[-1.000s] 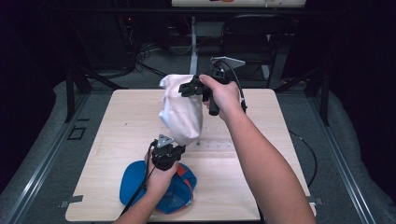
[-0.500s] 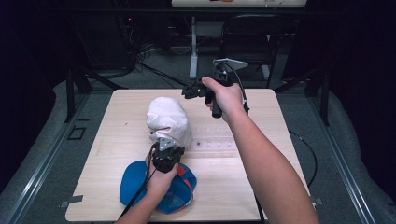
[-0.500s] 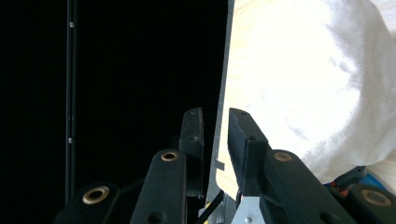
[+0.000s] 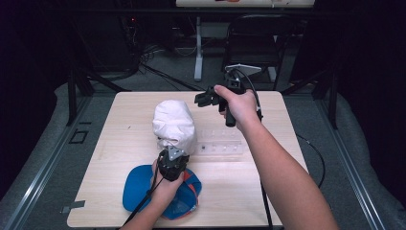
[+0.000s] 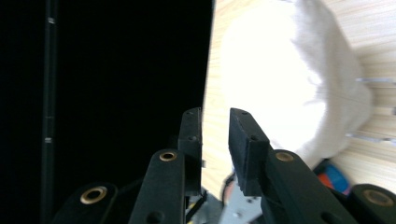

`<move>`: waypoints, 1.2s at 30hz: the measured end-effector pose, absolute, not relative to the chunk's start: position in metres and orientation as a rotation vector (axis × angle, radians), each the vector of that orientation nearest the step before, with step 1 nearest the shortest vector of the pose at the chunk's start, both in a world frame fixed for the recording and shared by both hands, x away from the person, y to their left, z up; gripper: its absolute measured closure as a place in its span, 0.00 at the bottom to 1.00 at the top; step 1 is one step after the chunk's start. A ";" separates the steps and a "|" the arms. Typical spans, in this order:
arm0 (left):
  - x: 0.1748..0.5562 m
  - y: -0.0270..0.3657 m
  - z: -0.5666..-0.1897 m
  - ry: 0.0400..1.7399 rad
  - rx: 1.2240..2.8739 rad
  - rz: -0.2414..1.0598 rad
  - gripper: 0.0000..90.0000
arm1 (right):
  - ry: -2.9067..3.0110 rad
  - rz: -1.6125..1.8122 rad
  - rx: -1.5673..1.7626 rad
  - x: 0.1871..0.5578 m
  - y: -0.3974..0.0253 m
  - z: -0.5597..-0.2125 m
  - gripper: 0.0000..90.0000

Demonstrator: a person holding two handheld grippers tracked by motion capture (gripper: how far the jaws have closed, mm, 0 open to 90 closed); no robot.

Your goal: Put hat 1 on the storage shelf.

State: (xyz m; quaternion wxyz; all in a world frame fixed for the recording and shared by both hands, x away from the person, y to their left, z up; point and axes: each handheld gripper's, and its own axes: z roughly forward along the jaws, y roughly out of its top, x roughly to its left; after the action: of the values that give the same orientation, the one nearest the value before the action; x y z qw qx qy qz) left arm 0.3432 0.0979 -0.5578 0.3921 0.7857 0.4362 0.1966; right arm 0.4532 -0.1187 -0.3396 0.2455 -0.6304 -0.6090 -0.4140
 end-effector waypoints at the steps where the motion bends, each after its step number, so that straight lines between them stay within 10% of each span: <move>1: 0.343 0.098 -0.558 1.108 1.995 0.499 0.95 | -1.662 -1.130 -1.720 0.453 -0.119 -0.340 0.83; 18: 0.327 0.116 -0.553 1.149 2.114 0.348 0.62 | -1.907 -1.111 -1.728 0.417 -0.136 -0.364 0.73; 36: 0.317 0.111 -0.564 1.053 2.152 0.390 0.51 | -2.085 -1.208 -1.643 0.356 -0.141 -0.419 0.68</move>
State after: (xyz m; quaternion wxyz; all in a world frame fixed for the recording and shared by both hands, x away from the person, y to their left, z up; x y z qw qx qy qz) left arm 0.3167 0.1107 -0.5638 0.3496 0.8307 0.4063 0.1507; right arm 0.3562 -0.1414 -0.4188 0.1124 -0.5597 -0.7105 -0.4115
